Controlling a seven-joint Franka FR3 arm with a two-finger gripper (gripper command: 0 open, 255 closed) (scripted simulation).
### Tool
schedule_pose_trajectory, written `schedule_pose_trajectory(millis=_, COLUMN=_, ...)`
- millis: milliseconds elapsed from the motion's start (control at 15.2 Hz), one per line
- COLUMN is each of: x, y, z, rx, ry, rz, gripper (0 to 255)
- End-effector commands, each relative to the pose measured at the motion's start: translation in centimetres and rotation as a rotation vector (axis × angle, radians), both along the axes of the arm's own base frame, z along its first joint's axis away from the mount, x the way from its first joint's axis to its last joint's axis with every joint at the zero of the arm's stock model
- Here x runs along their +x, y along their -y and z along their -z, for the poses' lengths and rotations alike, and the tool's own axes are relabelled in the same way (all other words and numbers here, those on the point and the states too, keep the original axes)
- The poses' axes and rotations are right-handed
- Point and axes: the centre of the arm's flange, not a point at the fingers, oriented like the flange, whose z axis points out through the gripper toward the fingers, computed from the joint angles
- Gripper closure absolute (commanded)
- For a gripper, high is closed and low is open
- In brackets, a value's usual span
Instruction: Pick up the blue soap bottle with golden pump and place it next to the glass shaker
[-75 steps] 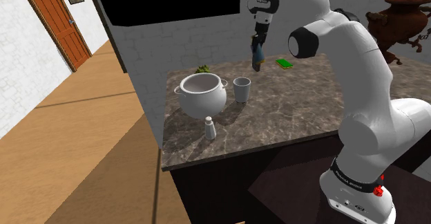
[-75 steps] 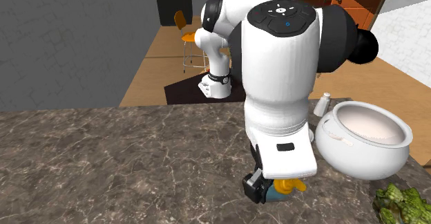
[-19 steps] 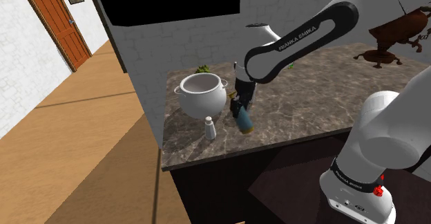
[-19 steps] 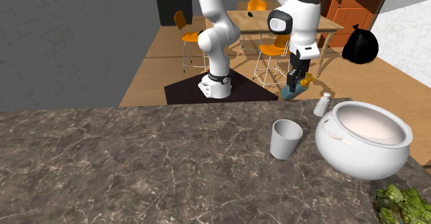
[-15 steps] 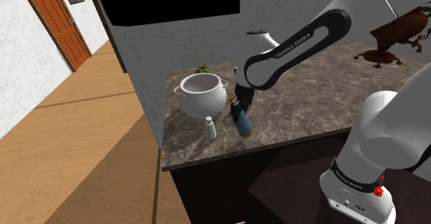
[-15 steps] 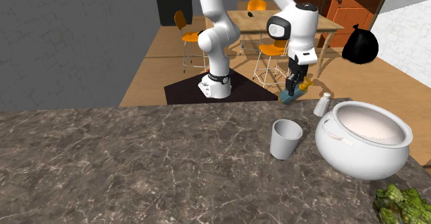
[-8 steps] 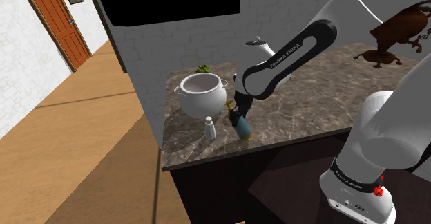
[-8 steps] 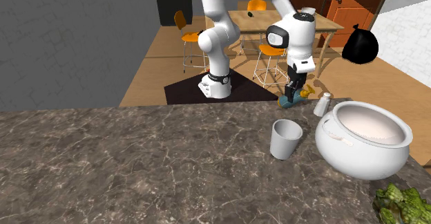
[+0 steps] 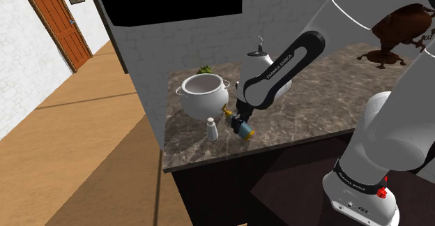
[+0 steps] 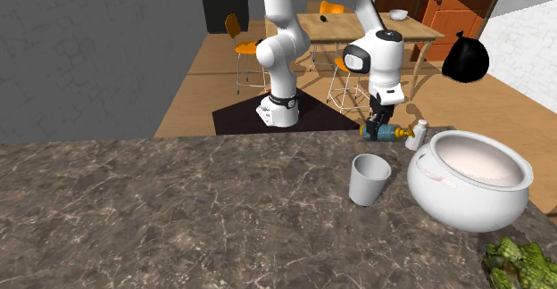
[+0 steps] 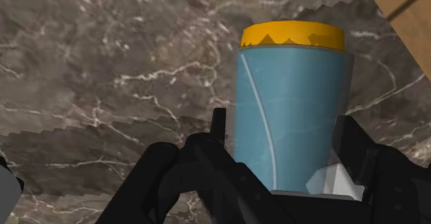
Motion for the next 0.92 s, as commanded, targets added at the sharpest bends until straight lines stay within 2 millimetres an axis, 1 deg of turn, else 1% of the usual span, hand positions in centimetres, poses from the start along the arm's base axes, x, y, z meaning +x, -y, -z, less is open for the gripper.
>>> schedule_pose_trajectory(millis=0, x=-0.5, y=0.1, z=0.7, rx=-0.004, ry=-0.022, rz=-0.001, gripper=255)
schedule_pose_trajectory(millis=264, x=-0.5, y=0.1, z=0.7, rx=-0.004, ry=-0.022, rz=-0.001, gripper=255)
schedule_pose_trajectory(millis=330, x=-0.5, y=0.1, z=0.8, rx=-0.004, ry=-0.022, rz=0.0, gripper=0)
schedule_pose_trajectory(millis=660, x=-0.5, y=0.1, z=0.7, rx=-0.004, ry=-0.022, rz=-0.001, gripper=0)
schedule_pose_trajectory(millis=858, x=-0.8, y=0.5, z=-3.2, rx=-0.004, ry=-0.022, rz=-0.001, gripper=0)
